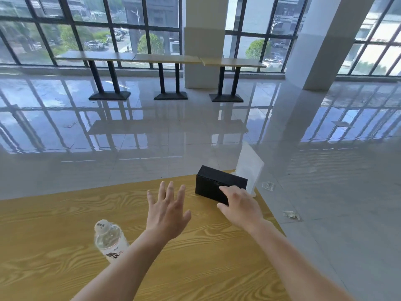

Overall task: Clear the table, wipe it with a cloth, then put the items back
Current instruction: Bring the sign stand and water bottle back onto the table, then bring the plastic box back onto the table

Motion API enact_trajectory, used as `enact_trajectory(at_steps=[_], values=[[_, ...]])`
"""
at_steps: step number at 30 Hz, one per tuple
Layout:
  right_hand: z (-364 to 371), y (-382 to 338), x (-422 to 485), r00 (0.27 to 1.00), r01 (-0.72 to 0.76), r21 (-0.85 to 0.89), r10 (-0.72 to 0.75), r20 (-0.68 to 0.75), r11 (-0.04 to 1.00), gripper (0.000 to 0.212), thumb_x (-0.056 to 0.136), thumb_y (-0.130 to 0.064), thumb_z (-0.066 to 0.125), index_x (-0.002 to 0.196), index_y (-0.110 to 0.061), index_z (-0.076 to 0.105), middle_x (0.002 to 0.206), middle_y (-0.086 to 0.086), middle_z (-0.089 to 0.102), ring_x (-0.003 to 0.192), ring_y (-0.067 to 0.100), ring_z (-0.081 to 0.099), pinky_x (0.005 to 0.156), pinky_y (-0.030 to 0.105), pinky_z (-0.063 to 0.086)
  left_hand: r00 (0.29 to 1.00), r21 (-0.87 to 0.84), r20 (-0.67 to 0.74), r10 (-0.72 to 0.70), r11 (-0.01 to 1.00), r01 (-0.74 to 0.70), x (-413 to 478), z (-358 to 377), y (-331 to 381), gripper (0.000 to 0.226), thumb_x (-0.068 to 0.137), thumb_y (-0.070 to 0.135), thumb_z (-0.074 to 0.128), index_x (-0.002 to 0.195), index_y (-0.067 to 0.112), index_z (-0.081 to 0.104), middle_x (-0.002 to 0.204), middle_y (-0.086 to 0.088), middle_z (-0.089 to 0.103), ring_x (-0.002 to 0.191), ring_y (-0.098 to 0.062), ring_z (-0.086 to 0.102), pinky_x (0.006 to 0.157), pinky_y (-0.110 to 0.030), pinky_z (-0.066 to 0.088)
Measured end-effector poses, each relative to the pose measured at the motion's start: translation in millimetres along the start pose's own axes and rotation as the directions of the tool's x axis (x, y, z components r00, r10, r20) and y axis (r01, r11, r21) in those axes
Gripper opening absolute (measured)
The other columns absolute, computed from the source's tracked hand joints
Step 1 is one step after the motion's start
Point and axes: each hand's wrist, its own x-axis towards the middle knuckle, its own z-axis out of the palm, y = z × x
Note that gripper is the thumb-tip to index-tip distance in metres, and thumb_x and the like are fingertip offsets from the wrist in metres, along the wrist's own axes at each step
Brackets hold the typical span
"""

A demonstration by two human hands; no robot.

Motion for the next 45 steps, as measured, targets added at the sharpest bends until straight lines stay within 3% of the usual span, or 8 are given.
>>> enact_trajectory(at_steps=[12,21,27,45], values=[[-15.6,-178.2,-13.9,0.964,0.264,-0.032,-0.265,-0.022,0.964,0.055,0.093,-0.044,0.057,0.142,-0.023,0.042,0.13,0.001,0.057,0.121,0.022,0.05,0.096,0.035,0.044,0.978,0.029,-0.158,-0.138,0.989,0.144,-86.7,-87.3,-117.1,0.081,0.091,0.064,0.037,0.154,0.028,0.003,0.163,-0.012,0.003,0.15,-0.033,-0.007,0.115,-0.066,0.001],[6.4,-336.8,-41.9,0.925,0.38,-0.042,-0.379,0.013,0.924,0.056,0.091,-0.044,0.058,0.139,-0.02,0.045,0.13,0.004,0.058,0.121,0.026,0.051,0.096,0.04,0.046,0.947,0.021,-0.203,-0.248,0.966,0.257,-190.0,-128.9,-249.3,0.078,0.092,0.064,0.036,0.154,0.028,0.005,0.163,-0.011,0.005,0.15,-0.032,-0.003,0.116,-0.066,0.005],[32.9,-445.7,-62.3,0.893,0.448,0.039,-0.449,0.036,0.893,0.059,0.089,-0.044,0.059,0.143,-0.023,0.043,0.138,0.003,0.054,0.127,0.025,0.046,0.101,0.041,0.043,0.914,0.017,-0.216,-0.343,0.935,0.355,-258.8,-147.5,-342.7,0.078,0.092,0.062,0.039,0.153,0.027,0.008,0.163,-0.011,0.008,0.15,-0.034,0.0,0.115,-0.066,0.007],[153.1,-701.4,-24.3,0.681,0.676,0.215,-0.709,0.183,0.705,0.059,0.093,-0.043,0.056,0.145,-0.023,0.04,0.139,0.002,0.052,0.128,0.025,0.047,0.098,0.042,0.047,0.691,0.047,-0.189,-0.697,0.697,0.716,-362.9,-145.3,-584.4,0.075,0.091,0.06,0.043,0.153,0.027,0.016,0.16,-0.01,0.018,0.148,-0.032,0.01,0.116,-0.061,0.014]])
